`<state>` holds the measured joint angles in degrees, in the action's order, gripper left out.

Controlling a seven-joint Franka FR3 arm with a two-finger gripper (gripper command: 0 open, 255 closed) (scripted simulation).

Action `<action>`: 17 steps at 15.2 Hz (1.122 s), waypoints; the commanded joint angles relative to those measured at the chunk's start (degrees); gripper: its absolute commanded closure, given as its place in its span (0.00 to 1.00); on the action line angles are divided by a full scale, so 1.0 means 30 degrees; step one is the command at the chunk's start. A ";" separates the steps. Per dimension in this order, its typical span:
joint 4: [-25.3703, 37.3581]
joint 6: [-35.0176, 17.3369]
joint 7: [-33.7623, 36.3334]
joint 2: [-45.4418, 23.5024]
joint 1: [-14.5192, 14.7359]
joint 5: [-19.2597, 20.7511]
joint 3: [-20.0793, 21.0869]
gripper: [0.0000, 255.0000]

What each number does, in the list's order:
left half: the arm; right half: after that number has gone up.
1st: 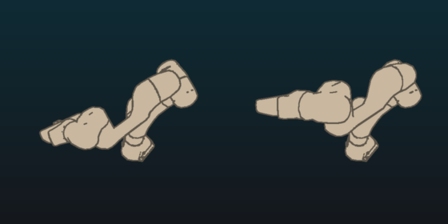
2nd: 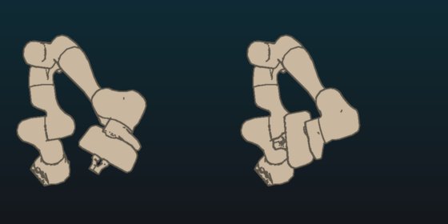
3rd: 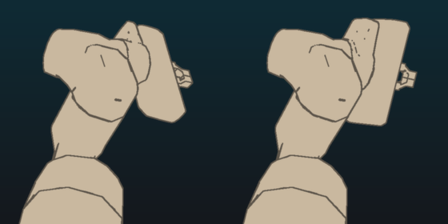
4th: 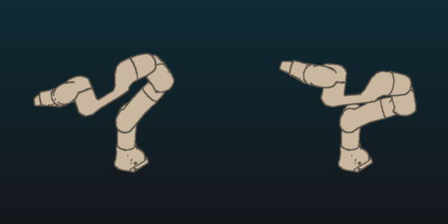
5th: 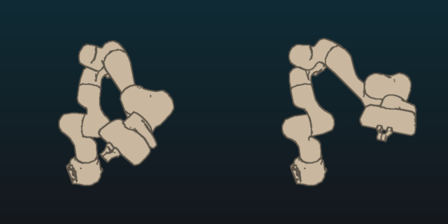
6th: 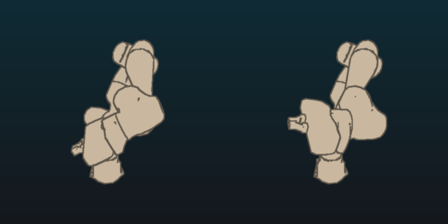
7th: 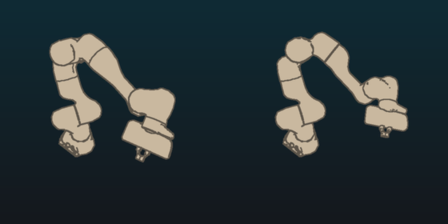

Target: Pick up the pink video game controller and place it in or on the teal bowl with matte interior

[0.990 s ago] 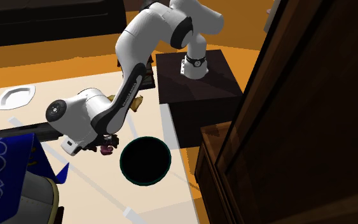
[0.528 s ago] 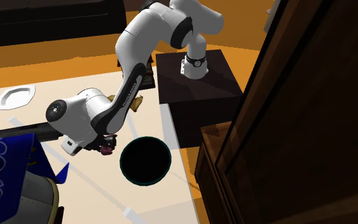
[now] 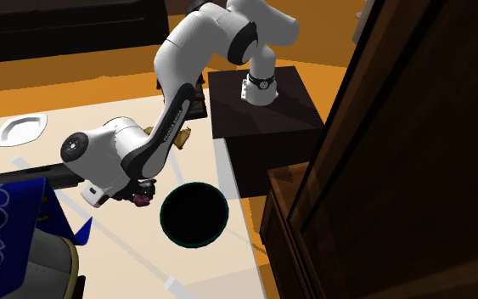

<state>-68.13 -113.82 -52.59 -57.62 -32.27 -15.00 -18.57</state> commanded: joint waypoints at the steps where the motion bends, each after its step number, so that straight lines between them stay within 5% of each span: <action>1: -0.0058 0.0203 0.0008 0.0259 0.0033 0.0044 -0.0048 1.00; 17: 0.0129 0.2643 0.0114 0.2534 0.0254 0.0512 -0.0483 1.00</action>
<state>-68.01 -106.35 -52.27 -50.21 -31.49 -13.53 -19.97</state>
